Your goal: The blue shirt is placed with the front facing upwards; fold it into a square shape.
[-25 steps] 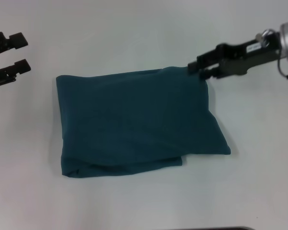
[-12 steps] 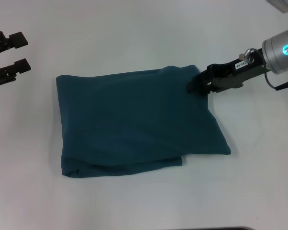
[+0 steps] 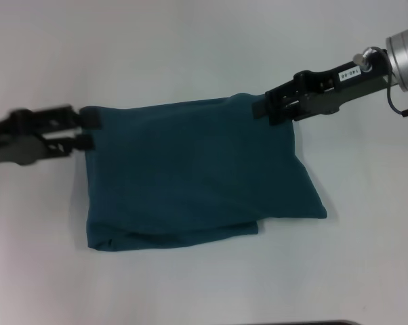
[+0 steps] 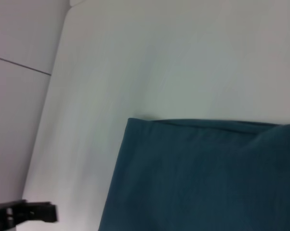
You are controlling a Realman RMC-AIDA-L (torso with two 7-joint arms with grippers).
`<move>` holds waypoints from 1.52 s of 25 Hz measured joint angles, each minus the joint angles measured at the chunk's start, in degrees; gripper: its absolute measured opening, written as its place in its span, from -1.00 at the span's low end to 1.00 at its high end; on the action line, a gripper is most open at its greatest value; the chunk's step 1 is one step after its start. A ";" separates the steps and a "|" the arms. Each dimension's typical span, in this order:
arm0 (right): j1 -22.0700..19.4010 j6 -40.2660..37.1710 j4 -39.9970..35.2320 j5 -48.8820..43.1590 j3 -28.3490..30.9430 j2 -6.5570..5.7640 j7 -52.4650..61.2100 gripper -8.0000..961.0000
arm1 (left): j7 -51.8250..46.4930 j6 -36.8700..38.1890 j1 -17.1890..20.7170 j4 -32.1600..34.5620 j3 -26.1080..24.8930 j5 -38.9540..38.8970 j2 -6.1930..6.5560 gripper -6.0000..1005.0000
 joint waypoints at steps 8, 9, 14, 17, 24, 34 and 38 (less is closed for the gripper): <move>-2.11 -2.55 -0.16 0.12 4.92 -0.16 -1.61 0.10 | 0.26 -4.35 0.51 3.07 5.63 1.65 -2.73 0.60; -2.32 -2.57 -0.10 0.13 4.96 -0.24 -1.64 0.10 | 0.27 -5.25 0.54 4.16 5.87 2.57 -2.77 0.60; -2.99 -2.62 -0.06 0.15 5.00 -0.44 -1.67 0.10 | 0.73 -9.13 0.63 8.38 6.50 5.96 -2.79 0.60; -3.01 -2.65 -0.11 0.17 5.01 -0.51 -1.68 0.10 | 1.25 -10.65 0.80 9.30 6.51 6.29 -2.53 0.60; -3.01 -3.07 -0.19 0.21 5.01 -0.65 -1.84 0.10 | 3.45 -5.50 1.04 8.78 5.23 7.35 -1.51 0.60; -3.02 -3.43 0.27 -0.07 4.59 -0.32 -2.95 0.10 | 4.14 -7.14 2.42 8.66 4.01 10.95 -1.60 0.60; -3.10 -3.55 0.33 -0.13 4.86 -0.59 -2.99 0.10 | 4.27 -6.85 2.43 8.54 3.94 11.96 -1.53 0.60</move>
